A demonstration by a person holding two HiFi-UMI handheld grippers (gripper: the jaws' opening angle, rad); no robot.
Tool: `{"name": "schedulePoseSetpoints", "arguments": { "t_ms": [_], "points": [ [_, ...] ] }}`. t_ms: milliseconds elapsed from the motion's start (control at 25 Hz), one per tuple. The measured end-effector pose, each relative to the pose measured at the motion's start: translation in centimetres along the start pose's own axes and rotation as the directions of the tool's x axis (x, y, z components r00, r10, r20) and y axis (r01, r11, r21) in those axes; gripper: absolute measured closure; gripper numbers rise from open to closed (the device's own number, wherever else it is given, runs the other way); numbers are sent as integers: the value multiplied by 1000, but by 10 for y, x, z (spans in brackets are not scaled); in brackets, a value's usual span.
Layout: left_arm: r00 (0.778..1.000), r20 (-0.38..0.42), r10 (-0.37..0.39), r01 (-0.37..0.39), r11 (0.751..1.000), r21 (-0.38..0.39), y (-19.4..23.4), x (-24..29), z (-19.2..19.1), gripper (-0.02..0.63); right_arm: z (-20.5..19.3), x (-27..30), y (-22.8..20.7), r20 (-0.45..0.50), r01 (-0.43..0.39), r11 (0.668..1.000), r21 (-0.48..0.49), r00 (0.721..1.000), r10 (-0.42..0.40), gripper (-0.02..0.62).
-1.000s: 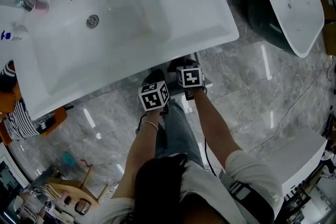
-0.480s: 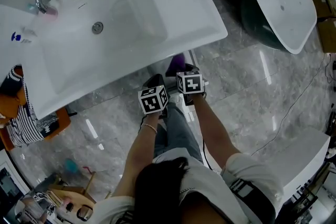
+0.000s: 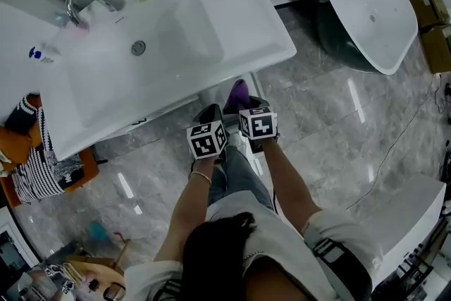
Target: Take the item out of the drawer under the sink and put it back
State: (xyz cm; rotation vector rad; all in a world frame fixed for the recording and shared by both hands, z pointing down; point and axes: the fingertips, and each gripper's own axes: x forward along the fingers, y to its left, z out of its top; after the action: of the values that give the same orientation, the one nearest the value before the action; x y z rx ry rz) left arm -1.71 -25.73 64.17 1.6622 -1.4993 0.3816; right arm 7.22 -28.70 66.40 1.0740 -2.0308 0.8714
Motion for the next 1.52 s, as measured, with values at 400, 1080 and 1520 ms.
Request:
{"name": "schedulePoseSetpoints", "arguments": {
  "t_ms": [400, 1080, 1520],
  "points": [
    [997, 74, -17, 17, 1000, 7, -9, -31, 28, 603, 15, -43, 19, 85, -8, 1000, -11, 996, 9, 502],
    [952, 288, -107, 74, 990, 124, -53, -99, 94, 603, 101, -149, 52, 415, 8, 989, -146, 908, 54, 500],
    [909, 396, -128, 57, 981, 185, -73, -140, 119, 603, 117, -183, 67, 538, 64, 976, -208, 841, 59, 500]
  ]
}}
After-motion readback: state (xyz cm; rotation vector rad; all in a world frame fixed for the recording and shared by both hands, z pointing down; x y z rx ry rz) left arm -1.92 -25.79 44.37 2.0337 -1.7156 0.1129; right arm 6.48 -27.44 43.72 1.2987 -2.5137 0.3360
